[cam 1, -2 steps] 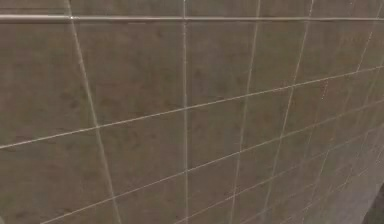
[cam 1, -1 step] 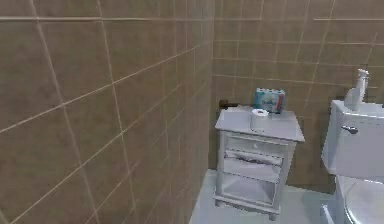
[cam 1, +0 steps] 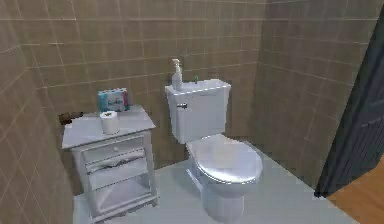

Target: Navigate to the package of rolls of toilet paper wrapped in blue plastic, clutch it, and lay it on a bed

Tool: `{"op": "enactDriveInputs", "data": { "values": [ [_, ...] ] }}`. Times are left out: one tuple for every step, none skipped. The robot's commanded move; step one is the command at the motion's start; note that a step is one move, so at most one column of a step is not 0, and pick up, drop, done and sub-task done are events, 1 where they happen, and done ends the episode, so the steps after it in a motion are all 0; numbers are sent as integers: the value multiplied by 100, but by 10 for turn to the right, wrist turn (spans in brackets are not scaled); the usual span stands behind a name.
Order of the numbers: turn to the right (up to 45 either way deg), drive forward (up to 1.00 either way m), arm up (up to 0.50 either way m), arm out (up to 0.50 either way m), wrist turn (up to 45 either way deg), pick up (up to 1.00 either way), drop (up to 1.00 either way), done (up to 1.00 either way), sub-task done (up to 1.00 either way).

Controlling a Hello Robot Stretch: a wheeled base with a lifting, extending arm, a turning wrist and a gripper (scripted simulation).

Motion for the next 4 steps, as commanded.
{"op": "enactDriveInputs", "data": {
  "values": [
    [450,0,0,0,0,0,0,0,0],
    [90,0,0,0,0,0,0,0,0],
    [30,0,0,0,0,0,0,0,0],
    [0,15,0,0,0,0,0,0,0]
  ]
}}
